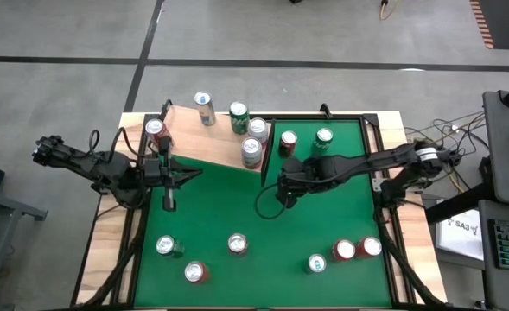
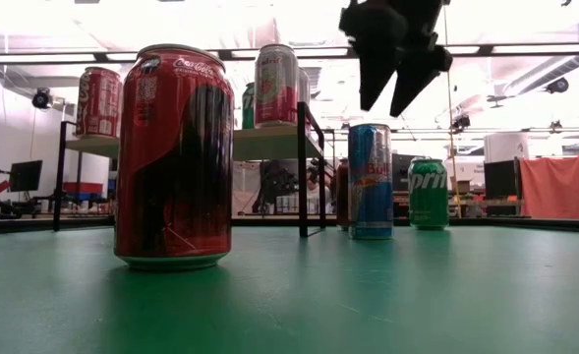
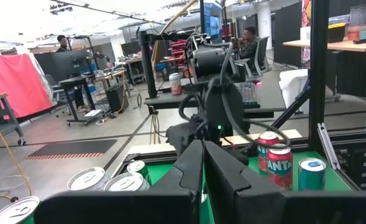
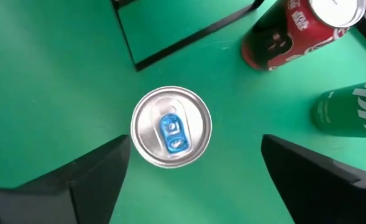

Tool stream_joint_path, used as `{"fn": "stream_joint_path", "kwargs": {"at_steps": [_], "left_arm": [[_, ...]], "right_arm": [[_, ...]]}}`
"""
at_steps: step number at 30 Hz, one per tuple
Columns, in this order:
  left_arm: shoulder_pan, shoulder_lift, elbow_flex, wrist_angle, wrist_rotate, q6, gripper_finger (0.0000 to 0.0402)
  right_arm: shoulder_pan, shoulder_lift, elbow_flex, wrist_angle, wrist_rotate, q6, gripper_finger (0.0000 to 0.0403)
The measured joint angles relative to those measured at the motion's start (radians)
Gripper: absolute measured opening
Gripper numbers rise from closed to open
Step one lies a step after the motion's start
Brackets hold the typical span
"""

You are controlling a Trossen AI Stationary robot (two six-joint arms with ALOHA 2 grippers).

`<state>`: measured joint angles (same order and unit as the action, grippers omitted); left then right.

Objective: Place canned beverage on shelf
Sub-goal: Put the blue/white soda can on the shelf aligned with the other blue/white soda can

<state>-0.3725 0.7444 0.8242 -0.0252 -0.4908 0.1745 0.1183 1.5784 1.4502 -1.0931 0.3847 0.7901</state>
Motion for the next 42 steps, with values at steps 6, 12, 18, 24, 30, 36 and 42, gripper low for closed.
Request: {"fn": "stream_joint_path", "kwargs": {"at_steps": [6, 12, 18, 24, 30, 36, 42], "left_arm": [[0.0, 0.0, 0.0, 0.0, 0.0, 0.0, 0.0], [0.0, 0.0, -0.001, 0.001, 0.0, 0.0, 0.0], [0.0, 0.001, -0.002, 0.001, 0.0, 0.0, 0.0], [0.0, 0.002, -0.002, -0.001, 0.0, 0.004, 0.0], [0.0, 0.004, -0.002, -0.004, 0.0, 0.005, 0.0], [0.0, 0.019, -0.002, -0.009, 0.0, 0.008, 0.0], [0.0, 0.04, -0.002, -0.009, 0.0, 0.027, 0.0]], "right_arm": [[-0.008, 0.04, 0.0, 0.01, 0.0, -0.005, 0.0363], [-0.015, 0.076, 0.0, 0.014, -0.002, -0.006, 0.0363], [-0.022, 0.102, 0.0, 0.027, 0.0, -0.026, 0.0363], [-0.023, 0.132, 0.0, 0.035, 0.0, -0.034, 0.0363], [-0.023, 0.138, 0.0, 0.036, 0.0, -0.045, 0.0351], [-0.023, 0.138, 0.0, 0.036, 0.002, -0.045, 0.0287], [-0.023, 0.132, 0.0, 0.035, 0.001, -0.05, 0.0231]]}}
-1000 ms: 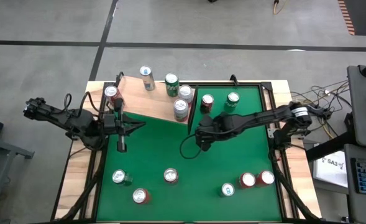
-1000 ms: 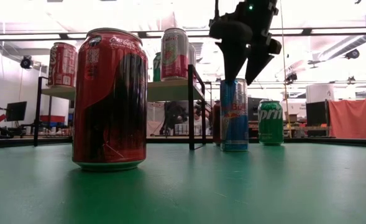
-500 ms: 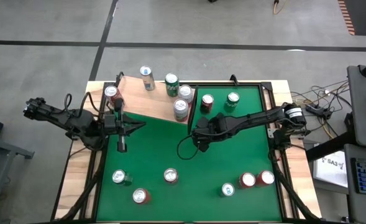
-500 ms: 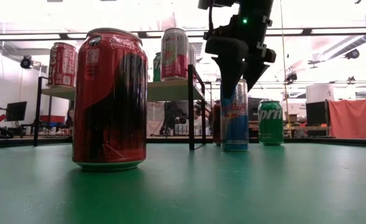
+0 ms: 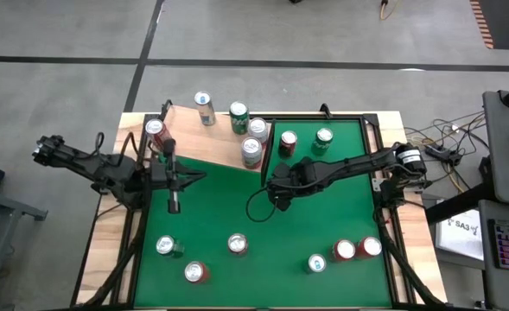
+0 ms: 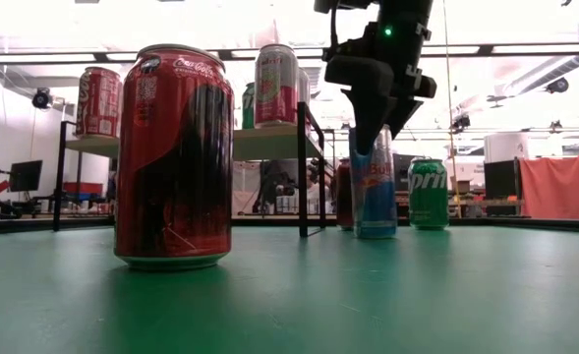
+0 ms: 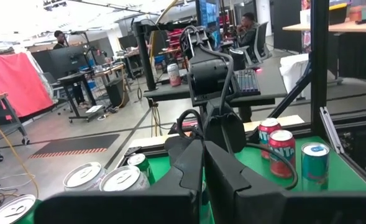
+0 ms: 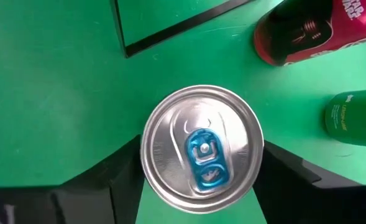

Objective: Place canned beverage on shelf
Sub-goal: Put the blue/white soda can on the shelf aligned with the other blue/white soda can

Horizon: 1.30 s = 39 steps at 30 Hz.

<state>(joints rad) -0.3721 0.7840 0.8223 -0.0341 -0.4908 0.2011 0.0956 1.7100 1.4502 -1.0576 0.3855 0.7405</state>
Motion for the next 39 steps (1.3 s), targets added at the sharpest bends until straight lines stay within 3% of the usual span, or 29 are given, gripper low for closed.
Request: {"fn": "stream_joint_path", "kwargs": {"at_steps": [8, 17, 24, 30, 39], "left_arm": [[0.0, 0.012, 0.0, 0.002, 0.0, 0.003, 0.0], [0.0, 0.04, 0.0, 0.008, 0.0, -0.012, 0.0], [0.0, 0.109, 0.0, 0.019, 0.001, -0.047, 0.0019], [0.0, 0.168, 0.0, 0.032, 0.002, -0.098, 0.0073], [0.0, 0.247, 0.0, 0.033, 0.003, -0.135, 0.021]], "right_arm": [[0.005, -0.047, 0.001, -0.007, -0.02, -0.023, 0.0231], [0.079, -0.198, 0.022, 0.006, -0.079, -0.027, 0.0231], [0.163, -0.25, 0.049, 0.229, -0.019, -0.167, 0.0231], [0.173, -0.237, 0.073, 0.41, 0.009, -0.325, 0.0231], [0.173, -0.204, 0.113, 0.548, 0.025, -0.502, 0.0231]]}}
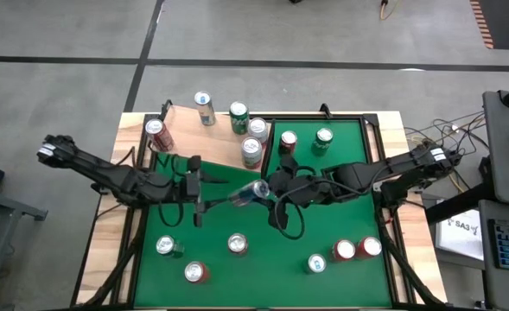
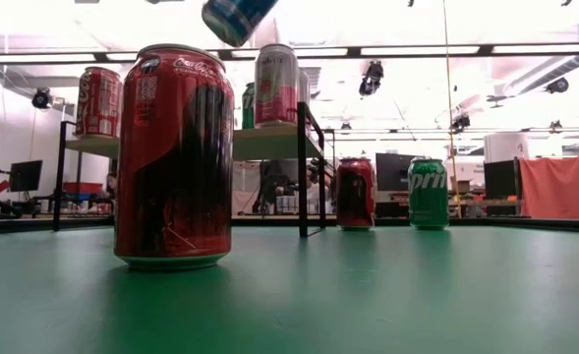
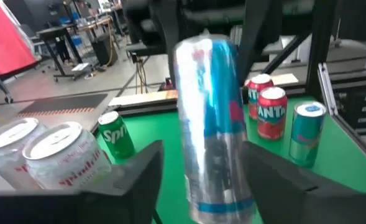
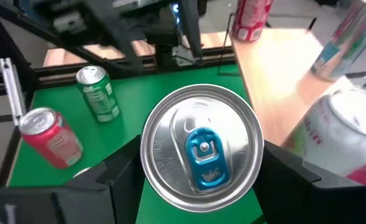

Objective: Place canned beverage on shelf
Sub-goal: Put the blue/white soda can on the shelf aligned with the other blue/white soda can

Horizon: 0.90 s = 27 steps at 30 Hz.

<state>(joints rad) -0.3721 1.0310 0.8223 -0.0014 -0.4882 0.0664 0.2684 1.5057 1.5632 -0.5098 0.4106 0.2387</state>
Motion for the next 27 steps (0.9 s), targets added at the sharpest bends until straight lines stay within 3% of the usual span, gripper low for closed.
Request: {"fn": "stream_joint_path", "kwargs": {"at_steps": [5, 9, 27], "left_arm": [[0.0, 0.021, 0.0, 0.001, 0.007, -0.003, 0.0263], [0.001, 0.03, 0.001, 0.001, 0.007, -0.006, 0.0282], [0.001, 0.072, 0.002, -0.009, -0.072, -0.028, 0.0279]], "right_arm": [[-0.009, 0.035, 0.032, 0.006, 0.014, -0.059, 0.0231], [-0.016, 0.068, 0.069, 0.018, 0.022, -0.103, 0.0231], [-0.02, 0.255, 0.357, -0.045, 0.041, -0.283, 0.0231]]}}
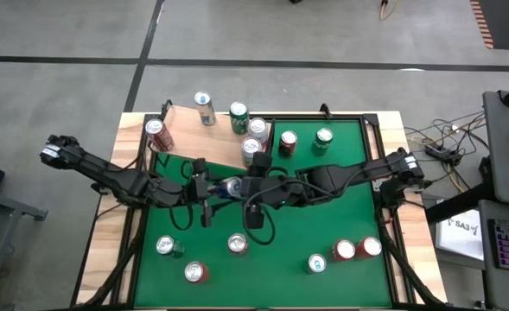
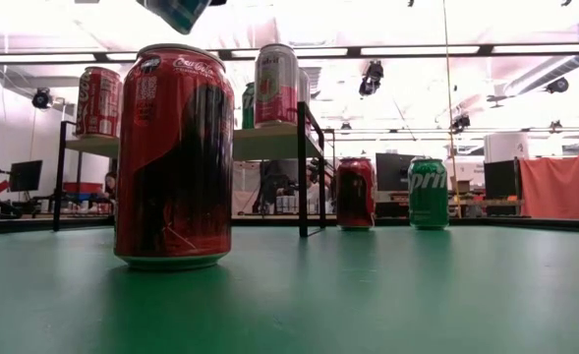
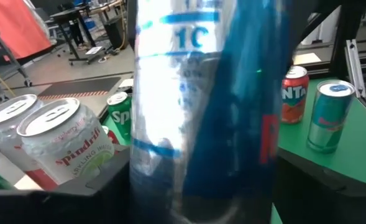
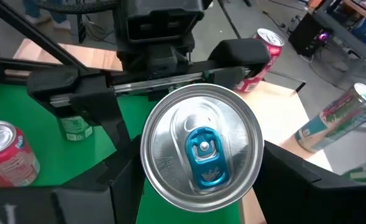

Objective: Place canned beverage on shelf
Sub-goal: Put the blue/white soda can on the shelf aligned with the other blue/white soda can

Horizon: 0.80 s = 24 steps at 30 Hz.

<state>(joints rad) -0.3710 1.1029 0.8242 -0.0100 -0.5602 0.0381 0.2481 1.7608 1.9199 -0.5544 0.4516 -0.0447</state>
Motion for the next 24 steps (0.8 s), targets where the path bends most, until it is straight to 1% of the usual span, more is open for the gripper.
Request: {"fn": "stream_joint_path", "kwargs": {"at_steps": [2, 6, 8, 9, 14, 17, 20, 24], "left_arm": [[0.0, 0.0, 0.0, 0.0, -0.008, 0.001, 0.0263], [0.0, -0.007, 0.0, -0.013, -0.016, 0.012, 0.0198], [-0.001, -0.011, 0.0, -0.011, -0.016, 0.019, 0.0196], [-0.001, -0.015, 0.0, -0.009, -0.015, 0.021, 0.0196], [0.0, -0.039, 0.0, -0.004, -0.003, 0.031, 0.0196], [0.0, -0.061, 0.0, -0.001, -0.002, 0.072, 0.0196], [0.001, -0.088, -0.002, 0.003, 0.011, 0.115, 0.0196], [0.002, -0.128, -0.008, 0.024, 0.078, 0.164, 0.0196]], "right_arm": [[0.0, 0.026, 0.043, -0.029, 0.005, -0.009, 0.0231], [0.0, 0.064, 0.098, -0.053, 0.011, -0.046, 0.0231], [0.001, 0.074, 0.114, -0.054, 0.015, -0.055, 0.0235], [0.001, 0.078, 0.118, -0.053, 0.014, -0.06, 0.0244], [0.0, 0.079, 0.126, -0.028, 0.023, -0.081, 0.0308], [-0.001, 0.067, 0.126, -0.026, 0.023, -0.096, 0.0336], [0.0, 0.051, 0.126, -0.013, 0.022, -0.133, 0.0352], [0.0, 0.04, 0.126, 0.017, 0.014, -0.211, 0.0356]]}}
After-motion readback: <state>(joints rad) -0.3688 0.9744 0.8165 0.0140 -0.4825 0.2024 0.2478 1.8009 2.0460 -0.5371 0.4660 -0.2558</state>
